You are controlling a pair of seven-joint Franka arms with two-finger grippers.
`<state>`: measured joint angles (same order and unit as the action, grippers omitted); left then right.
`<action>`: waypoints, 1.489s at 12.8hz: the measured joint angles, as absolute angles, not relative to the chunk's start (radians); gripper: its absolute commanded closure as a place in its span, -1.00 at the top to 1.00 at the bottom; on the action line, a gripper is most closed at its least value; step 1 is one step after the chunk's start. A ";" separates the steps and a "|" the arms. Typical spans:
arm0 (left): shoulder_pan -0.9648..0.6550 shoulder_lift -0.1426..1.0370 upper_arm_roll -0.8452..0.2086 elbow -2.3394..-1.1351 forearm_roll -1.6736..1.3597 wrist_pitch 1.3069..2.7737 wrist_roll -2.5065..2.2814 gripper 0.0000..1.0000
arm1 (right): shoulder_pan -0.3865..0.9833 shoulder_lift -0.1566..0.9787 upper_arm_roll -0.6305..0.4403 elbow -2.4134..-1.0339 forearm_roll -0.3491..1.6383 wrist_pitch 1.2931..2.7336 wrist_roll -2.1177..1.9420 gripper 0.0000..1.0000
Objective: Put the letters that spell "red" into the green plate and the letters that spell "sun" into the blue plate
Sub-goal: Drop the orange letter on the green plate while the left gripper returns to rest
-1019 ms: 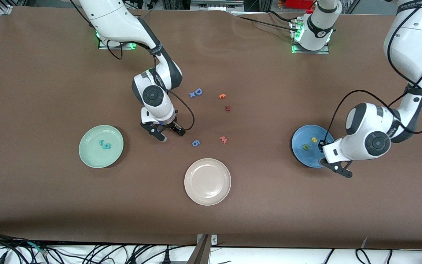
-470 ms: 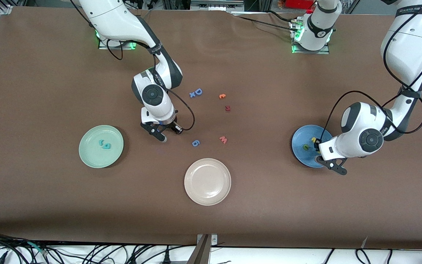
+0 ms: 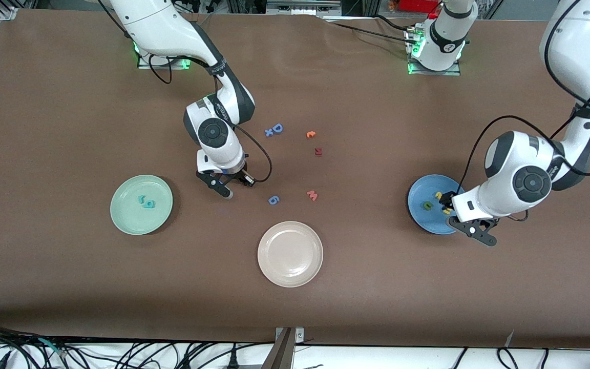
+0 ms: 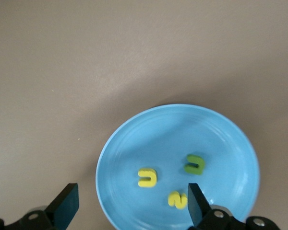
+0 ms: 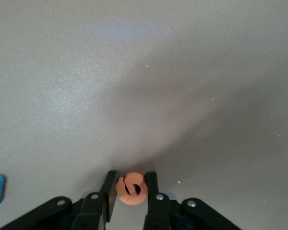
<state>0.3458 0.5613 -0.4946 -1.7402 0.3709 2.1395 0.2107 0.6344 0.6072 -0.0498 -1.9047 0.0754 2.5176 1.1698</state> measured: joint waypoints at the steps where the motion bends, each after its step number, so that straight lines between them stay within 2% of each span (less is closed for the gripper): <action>1: 0.345 0.535 -0.515 -1.735 0.371 2.085 0.209 1.00 | 0.633 0.609 -0.051 -1.893 0.075 2.493 1.167 -0.67; 5: 0.345 0.410 -0.599 -1.702 0.364 1.844 0.154 1.00 | 0.585 0.610 -0.063 -1.743 0.075 2.247 1.077 -0.67; 7: 0.342 0.345 -0.658 -1.642 0.304 1.688 0.086 1.00 | 0.531 0.609 -0.067 -1.680 0.074 2.144 0.972 -0.67; 10: 0.340 0.290 -0.673 -1.494 0.241 1.498 0.065 1.00 | 0.472 0.609 -0.120 -1.663 0.074 2.087 0.781 -0.67; 12: 0.335 0.279 -0.663 -1.415 0.225 1.462 0.065 1.00 | 0.467 0.610 -0.180 -1.663 0.073 2.063 0.664 -0.67; 13: 0.304 0.266 -0.628 -1.397 0.223 1.458 0.064 1.00 | 0.467 0.610 -0.208 -1.663 0.073 2.050 0.609 -0.66; 17: 0.093 0.193 -0.293 -1.390 0.058 1.468 0.062 1.00 | 0.465 0.610 -0.307 -1.663 0.073 2.014 0.426 -0.62; 18: 0.072 0.186 -0.235 -1.394 0.035 1.474 0.063 1.00 | 0.464 0.611 -0.328 -1.664 0.073 2.010 0.392 -0.34; 19: 0.054 0.183 -0.191 -1.400 0.031 1.488 0.064 1.00 | 0.461 0.613 -0.342 -1.665 0.073 2.008 0.374 0.51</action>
<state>0.0539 0.1832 -0.1909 -1.3998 0.0314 1.4876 0.0635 0.4611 0.6126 -0.3417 -1.6650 0.0735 2.0080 0.3738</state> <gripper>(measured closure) 0.000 0.700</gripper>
